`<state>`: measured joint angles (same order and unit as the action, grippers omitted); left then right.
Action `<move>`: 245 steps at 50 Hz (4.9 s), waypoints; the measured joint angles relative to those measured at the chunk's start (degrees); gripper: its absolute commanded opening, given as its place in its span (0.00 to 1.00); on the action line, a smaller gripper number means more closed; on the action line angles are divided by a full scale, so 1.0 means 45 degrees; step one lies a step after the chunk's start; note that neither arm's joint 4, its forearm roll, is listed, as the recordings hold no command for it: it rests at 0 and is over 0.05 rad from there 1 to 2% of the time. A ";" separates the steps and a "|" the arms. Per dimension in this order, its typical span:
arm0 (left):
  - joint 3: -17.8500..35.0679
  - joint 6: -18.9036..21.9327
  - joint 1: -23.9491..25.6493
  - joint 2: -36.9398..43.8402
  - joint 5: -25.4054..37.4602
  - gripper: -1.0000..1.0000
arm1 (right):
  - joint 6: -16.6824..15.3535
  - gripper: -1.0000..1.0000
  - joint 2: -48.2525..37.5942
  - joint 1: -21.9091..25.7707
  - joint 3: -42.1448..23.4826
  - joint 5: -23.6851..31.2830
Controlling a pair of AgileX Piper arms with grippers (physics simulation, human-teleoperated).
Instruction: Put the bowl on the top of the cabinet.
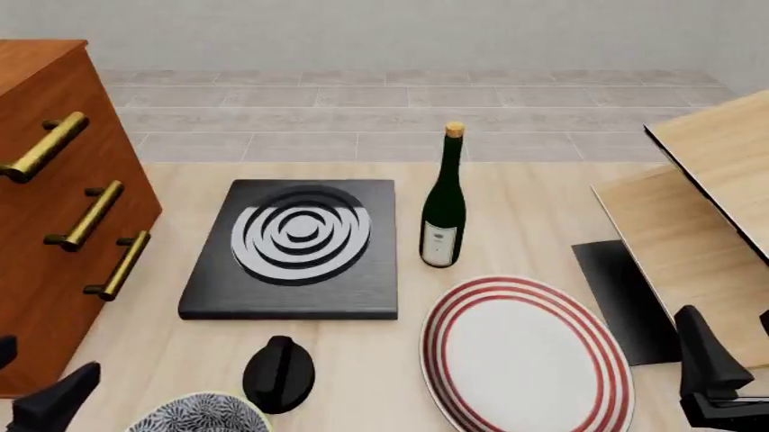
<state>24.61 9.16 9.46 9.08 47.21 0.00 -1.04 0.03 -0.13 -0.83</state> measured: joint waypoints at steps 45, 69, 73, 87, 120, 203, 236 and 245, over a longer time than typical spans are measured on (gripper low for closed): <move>0.1125 -0.1134 0.3234 0.0932 0.3094 1.00 | 0.0001 1.00 0.0000 0.0001 0.0000 0.0000; 0.0107 -0.1164 0.3238 0.0989 0.2835 1.00 | 0.0001 1.00 0.0000 0.0000 0.0000 0.0000; -0.0153 -0.1122 0.3091 0.1005 0.2650 1.00 | 0.0001 1.00 -0.0001 -0.0001 0.0000 0.0000; -0.0970 -0.0906 0.2622 0.1236 0.1764 1.00 | 0.0001 1.00 -0.0001 0.0000 0.0000 0.0000; -0.2032 -0.0164 0.1840 0.1629 0.0370 1.00 | 0.0001 1.00 0.0000 0.0000 0.0000 0.0000; -0.5025 0.1284 0.1271 0.3809 -0.4108 1.00 | 0.0001 1.00 0.0000 0.0000 0.0000 0.0000; -0.2229 0.2220 0.0567 0.1355 -0.2065 0.00 | 0.0001 1.00 0.0000 0.0000 0.0000 0.0000; -0.0677 0.2251 0.0324 0.0549 -0.1083 0.00 | 0.0001 1.00 0.0000 0.0000 0.0000 0.0000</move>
<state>21.56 19.29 10.92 11.55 42.34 0.00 -1.04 0.03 -0.13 -0.83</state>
